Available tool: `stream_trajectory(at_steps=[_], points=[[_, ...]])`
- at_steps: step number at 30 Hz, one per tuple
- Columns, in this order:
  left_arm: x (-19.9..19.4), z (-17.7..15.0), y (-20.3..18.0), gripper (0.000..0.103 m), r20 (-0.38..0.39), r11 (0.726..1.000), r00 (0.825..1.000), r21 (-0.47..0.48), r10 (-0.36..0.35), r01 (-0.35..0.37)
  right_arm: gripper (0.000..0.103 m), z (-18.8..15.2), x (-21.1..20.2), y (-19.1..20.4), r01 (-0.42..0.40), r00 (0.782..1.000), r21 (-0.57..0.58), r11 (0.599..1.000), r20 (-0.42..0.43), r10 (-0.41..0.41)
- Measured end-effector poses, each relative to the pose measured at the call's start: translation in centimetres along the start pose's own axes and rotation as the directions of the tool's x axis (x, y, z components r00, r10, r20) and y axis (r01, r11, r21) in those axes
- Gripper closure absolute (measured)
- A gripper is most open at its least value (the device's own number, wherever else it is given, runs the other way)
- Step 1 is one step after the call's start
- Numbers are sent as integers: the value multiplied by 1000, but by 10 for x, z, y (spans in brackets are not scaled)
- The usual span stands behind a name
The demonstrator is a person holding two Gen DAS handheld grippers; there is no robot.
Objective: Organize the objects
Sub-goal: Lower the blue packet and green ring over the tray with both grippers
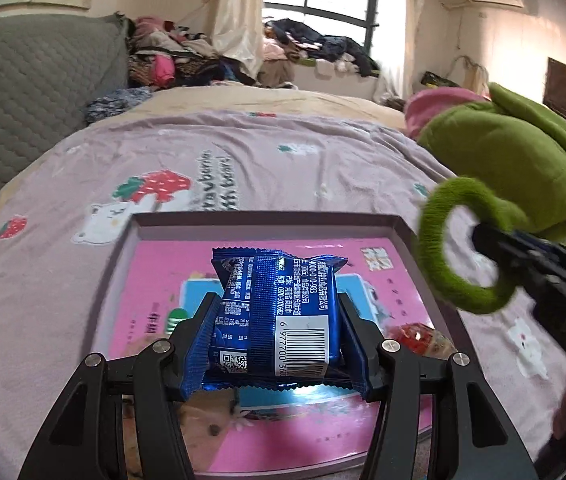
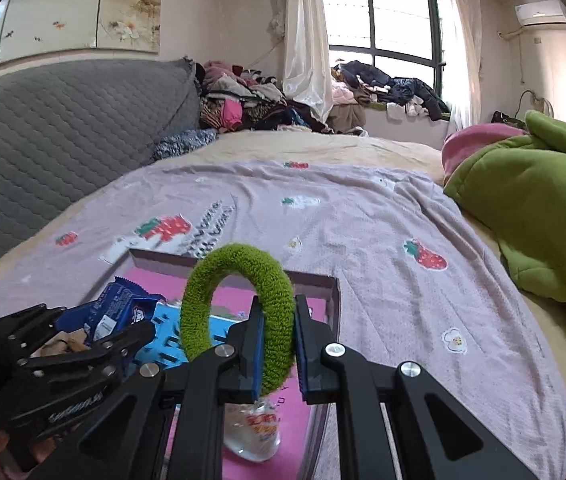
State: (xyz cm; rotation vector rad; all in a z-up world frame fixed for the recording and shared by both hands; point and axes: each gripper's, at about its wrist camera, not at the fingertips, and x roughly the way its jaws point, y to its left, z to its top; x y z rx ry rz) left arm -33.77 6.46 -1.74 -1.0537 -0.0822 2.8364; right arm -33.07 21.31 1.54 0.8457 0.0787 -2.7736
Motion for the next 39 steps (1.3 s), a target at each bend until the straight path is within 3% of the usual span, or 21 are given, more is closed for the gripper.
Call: stream_trajectory(at_steps=[15, 29, 39], points=[[24, -18, -15, 45, -80, 995, 995, 81, 58, -51, 90, -15, 49, -1, 49, 993, -24, 998, -111, -52], [27, -26, -16, 45, -99, 995, 993, 78, 71, -63, 89, -27, 83, 6, 57, 972, -66, 996, -223, -71], [32, -29, -13, 44, -127, 995, 988, 70, 85, -76, 89, -30, 87, 9, 54, 967, -64, 996, -246, -68]])
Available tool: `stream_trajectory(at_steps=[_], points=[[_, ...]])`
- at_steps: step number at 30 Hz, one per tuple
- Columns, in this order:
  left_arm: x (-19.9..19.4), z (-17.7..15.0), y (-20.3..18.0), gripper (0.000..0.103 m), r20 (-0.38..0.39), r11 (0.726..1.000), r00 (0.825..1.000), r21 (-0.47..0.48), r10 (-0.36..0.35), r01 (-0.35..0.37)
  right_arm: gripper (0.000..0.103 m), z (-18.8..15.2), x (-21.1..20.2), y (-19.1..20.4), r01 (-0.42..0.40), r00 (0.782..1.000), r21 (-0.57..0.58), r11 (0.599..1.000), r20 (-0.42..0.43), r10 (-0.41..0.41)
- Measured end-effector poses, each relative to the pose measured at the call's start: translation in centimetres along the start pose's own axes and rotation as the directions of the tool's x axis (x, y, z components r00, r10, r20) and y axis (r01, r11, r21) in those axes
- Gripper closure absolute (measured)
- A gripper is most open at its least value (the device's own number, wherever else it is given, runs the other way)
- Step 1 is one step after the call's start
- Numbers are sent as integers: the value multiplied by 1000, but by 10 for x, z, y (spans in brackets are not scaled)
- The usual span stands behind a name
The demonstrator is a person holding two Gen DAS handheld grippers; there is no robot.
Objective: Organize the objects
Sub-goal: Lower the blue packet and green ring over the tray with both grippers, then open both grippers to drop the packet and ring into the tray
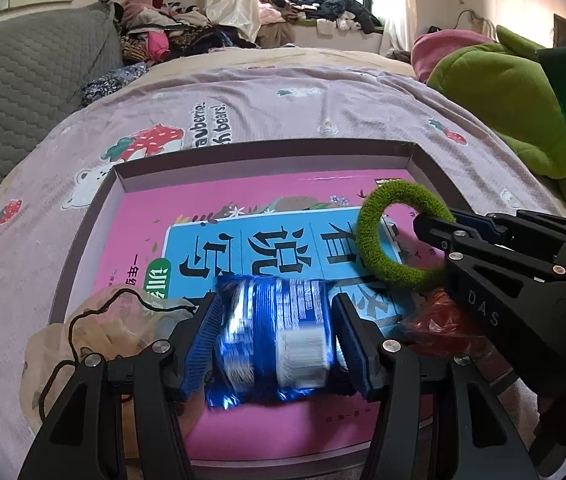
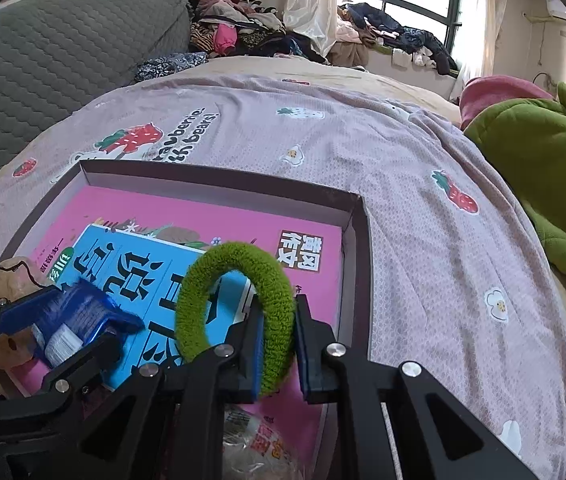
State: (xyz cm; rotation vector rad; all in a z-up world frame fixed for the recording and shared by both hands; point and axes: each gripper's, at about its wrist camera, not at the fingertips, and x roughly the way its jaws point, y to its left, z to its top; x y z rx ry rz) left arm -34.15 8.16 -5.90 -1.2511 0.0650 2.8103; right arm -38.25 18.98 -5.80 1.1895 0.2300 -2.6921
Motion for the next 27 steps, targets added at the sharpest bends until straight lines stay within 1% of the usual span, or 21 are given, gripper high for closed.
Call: stream_trajectory(at_steps=[12, 14, 16, 18, 22, 27], points=[[-9, 3, 3, 44, 25, 1000, 1000, -12, -18, 18, 87, 0, -3, -2, -4, 1000, 23, 1000, 5, 4], [-11, 3, 2, 44, 30, 1000, 999, -11, -19, 19, 83, 0, -2, -2, -1, 1000, 20, 1000, 2, 1], [-13, 3, 0, 44, 37, 1000, 999, -4, -19, 20, 72, 0, -1, -2, 6, 1000, 19, 1000, 3, -6], [-15, 4, -1, 44, 44, 1000, 999, 1, -21, 20, 66, 0, -2, -2, 8, 1000, 16, 1000, 3, -8], [-19, 5, -1, 44, 57, 1000, 998, 1, -23, 23, 65, -1, -3, -1, 24, 1000, 12, 1000, 9, -24], [-25, 7, 1, 44, 75, 1000, 997, -5, -3, 4, 65, -1, -10, -3, 20, 1000, 25, 999, 22, -20]])
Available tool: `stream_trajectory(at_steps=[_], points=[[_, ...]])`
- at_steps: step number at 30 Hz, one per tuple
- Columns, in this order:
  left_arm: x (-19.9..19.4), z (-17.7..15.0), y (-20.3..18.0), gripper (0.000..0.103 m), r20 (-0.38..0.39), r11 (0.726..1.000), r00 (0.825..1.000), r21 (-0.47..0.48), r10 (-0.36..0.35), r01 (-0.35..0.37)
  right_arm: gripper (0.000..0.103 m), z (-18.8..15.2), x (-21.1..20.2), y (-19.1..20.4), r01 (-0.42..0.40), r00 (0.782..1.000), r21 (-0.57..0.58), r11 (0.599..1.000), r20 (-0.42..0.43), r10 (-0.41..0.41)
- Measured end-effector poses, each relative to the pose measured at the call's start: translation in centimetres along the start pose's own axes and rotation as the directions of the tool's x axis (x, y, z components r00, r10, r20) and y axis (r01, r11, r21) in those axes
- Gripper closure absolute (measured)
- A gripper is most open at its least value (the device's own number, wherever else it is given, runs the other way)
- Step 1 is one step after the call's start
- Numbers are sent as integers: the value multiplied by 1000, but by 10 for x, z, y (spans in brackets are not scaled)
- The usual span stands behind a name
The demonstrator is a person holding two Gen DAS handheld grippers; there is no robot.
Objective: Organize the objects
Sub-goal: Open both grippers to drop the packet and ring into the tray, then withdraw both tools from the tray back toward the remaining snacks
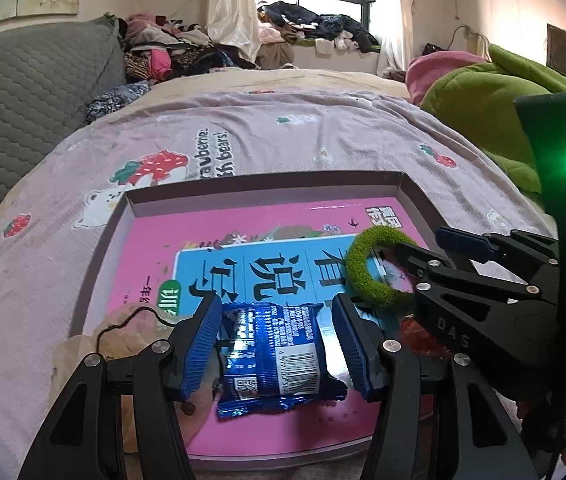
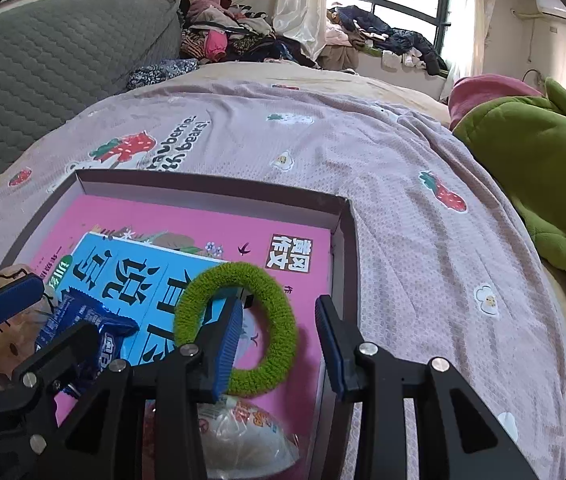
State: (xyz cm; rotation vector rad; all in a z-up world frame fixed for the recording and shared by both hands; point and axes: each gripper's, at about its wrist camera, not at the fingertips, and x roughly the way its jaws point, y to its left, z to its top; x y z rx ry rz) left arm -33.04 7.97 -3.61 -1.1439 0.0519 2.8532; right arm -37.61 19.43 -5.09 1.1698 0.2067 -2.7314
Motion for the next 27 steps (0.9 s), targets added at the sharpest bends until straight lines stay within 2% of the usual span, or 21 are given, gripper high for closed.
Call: stream_trajectory(at_steps=[4, 7, 10, 14, 24, 27], points=[[-7, 2, 1, 43, 28, 1000, 1000, -5, 6, -6, 61, 0, -8, 0, 1, 1000, -4, 1000, 9, -1], [-12, 4, 0, 39, 43, 1000, 999, 1, 12, -12, 58, 1, -17, 0, -2, 1000, 5, 1000, 21, 2], [-18, 6, -1, 36, 79, 999, 996, 15, 41, -42, 57, 2, -25, -1, -12, 999, 15, 1000, 34, 11], [-24, 9, 6, 32, 87, 1000, 996, -15, 10, -8, 57, 3, -33, 0, -8, 999, 18, 1000, 42, 8], [-40, 12, 13, 31, 116, 999, 993, -36, 11, -7, 56, 0, -56, 3, -11, 998, 25, 1000, 61, 9], [-47, 13, 15, 31, 130, 999, 991, -43, 5, 1, 51, -1, -65, 4, -17, 998, 27, 999, 66, 15]])
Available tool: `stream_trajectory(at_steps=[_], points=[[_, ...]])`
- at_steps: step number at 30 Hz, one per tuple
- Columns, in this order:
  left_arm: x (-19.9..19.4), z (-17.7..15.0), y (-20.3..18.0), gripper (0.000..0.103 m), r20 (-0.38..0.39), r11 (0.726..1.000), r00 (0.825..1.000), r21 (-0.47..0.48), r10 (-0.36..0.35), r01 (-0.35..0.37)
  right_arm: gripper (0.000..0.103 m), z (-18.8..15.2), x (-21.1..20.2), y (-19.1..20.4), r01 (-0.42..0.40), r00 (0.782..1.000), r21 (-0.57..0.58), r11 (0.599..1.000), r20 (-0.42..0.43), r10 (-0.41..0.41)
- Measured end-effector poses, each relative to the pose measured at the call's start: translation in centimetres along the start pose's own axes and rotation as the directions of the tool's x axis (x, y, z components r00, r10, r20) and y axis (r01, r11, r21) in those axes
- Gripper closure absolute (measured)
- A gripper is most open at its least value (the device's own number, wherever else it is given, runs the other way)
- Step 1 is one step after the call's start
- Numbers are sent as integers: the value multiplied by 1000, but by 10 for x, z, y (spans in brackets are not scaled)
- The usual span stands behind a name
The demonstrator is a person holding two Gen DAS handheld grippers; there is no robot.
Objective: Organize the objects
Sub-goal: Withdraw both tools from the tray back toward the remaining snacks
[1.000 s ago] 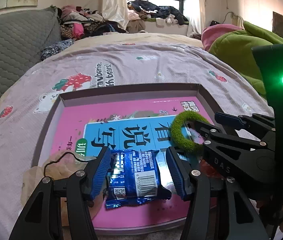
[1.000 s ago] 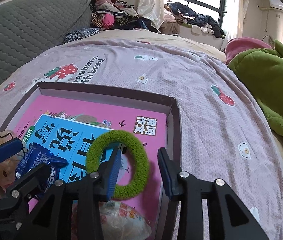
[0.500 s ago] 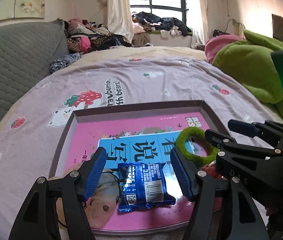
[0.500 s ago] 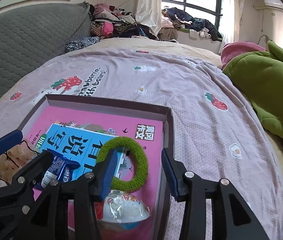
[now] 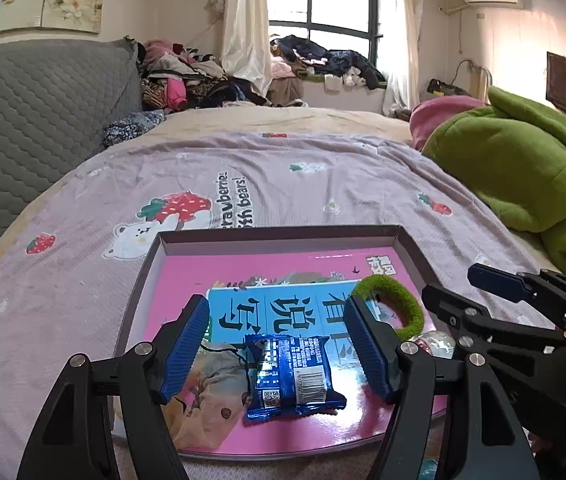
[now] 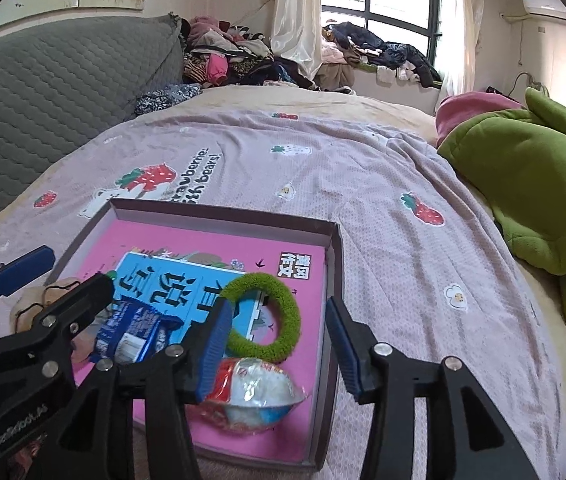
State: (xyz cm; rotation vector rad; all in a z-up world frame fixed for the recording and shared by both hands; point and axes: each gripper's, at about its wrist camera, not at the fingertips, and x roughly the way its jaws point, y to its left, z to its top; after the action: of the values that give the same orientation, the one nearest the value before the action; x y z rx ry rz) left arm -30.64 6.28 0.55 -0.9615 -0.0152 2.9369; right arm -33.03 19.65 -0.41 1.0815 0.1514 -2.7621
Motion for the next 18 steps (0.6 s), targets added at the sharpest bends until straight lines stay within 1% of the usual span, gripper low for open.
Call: stream_trajectory(at_steps=[2, 8, 12, 18], points=[[-5, 0, 1, 31, 3, 1000, 1000, -1, -4, 4, 50, 0, -8, 2, 0, 1000, -9, 1000, 6, 0], [-28, -4, 9, 31, 23, 1000, 1000, -7, 14, -14, 49, -3, -31, 8, -6, 1000, -16, 1000, 9, 6], [-44, -17, 13, 31, 12, 1000, 999, -4, 29, -29, 49, -2, -53, 13, -10, 1000, -23, 1000, 15, 10], [-78, -33, 22, 31, -5, 998, 999, -30, 48, -48, 48, -4, -98, 24, -25, 998, -34, 999, 49, 27]])
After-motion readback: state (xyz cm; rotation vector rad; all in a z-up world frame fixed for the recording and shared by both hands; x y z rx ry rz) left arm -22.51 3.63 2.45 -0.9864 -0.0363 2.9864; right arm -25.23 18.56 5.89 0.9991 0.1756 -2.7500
